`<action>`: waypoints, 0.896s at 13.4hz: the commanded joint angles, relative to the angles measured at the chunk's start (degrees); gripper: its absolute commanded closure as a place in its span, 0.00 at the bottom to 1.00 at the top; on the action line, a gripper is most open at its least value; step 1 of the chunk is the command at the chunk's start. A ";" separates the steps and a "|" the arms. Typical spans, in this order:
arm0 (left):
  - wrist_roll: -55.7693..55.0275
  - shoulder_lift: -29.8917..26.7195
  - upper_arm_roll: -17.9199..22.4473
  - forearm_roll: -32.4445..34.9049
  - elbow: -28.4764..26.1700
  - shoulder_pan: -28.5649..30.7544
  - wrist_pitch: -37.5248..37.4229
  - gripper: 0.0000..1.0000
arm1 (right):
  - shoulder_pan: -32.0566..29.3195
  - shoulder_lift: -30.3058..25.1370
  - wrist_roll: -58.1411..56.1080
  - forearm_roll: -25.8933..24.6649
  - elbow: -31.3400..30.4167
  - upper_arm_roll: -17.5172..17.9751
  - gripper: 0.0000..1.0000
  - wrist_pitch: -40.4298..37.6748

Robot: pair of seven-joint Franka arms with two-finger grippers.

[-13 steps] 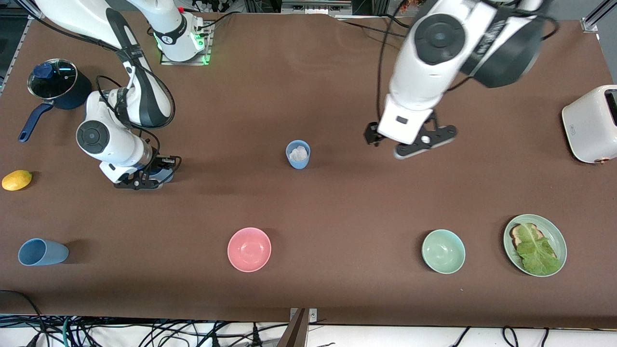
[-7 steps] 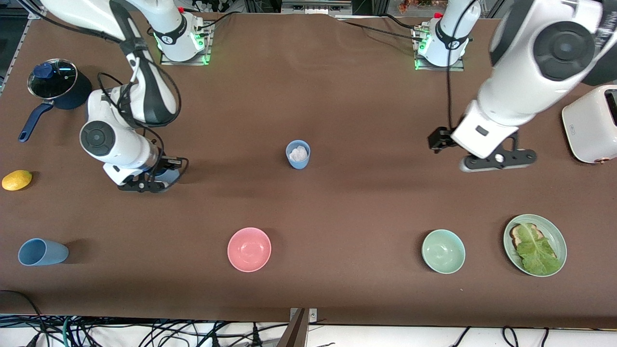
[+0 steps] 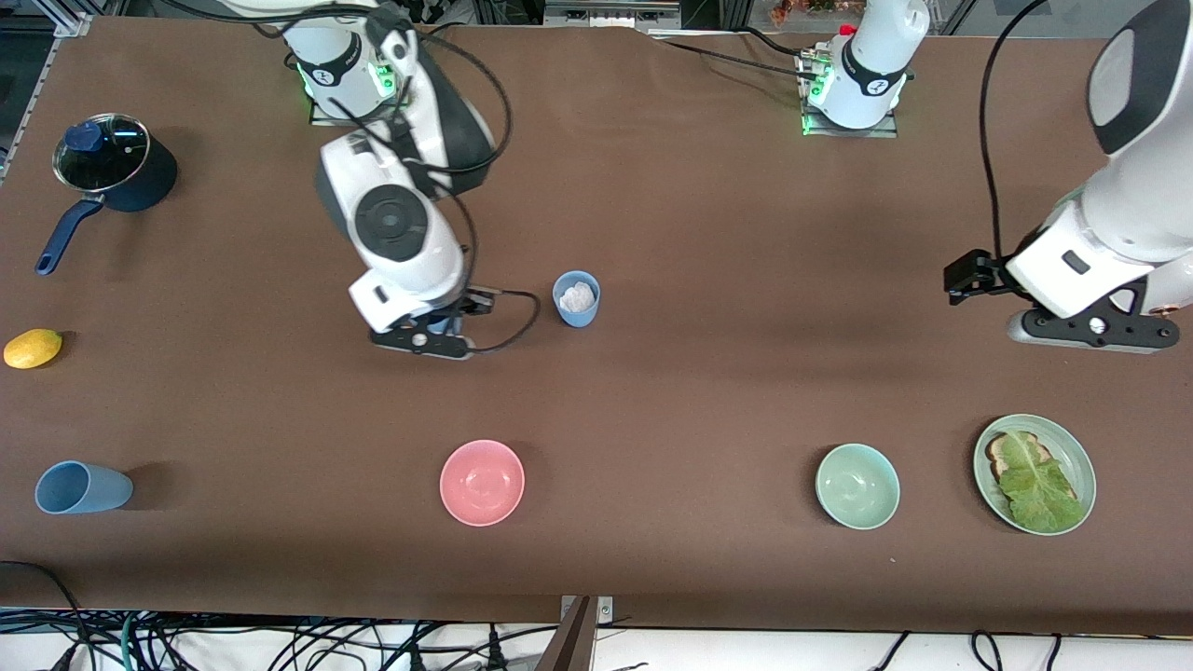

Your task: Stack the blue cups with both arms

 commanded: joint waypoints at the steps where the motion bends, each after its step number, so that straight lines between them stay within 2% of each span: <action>1: 8.19 -0.62 5.67 -3.92 0.42 -0.31 -1.19 0.00 | 4.00 4.95 5.04 1.47 8.90 -0.67 1.00 -2.85; 5: 10.85 -0.18 6.48 -4.54 0.33 -0.31 -0.58 0.00 | 8.23 7.06 9.44 2.00 14.97 -0.58 1.00 -2.76; 7: 10.94 -0.09 6.48 -4.63 0.07 -0.22 0.12 0.00 | 9.64 7.59 11.55 3.66 15.51 -0.67 1.00 -2.15; 12: 13.49 -0.26 6.92 -6.83 -1.69 -0.13 5.04 0.00 | 11.67 10.40 13.85 3.84 18.32 -0.58 1.00 -1.97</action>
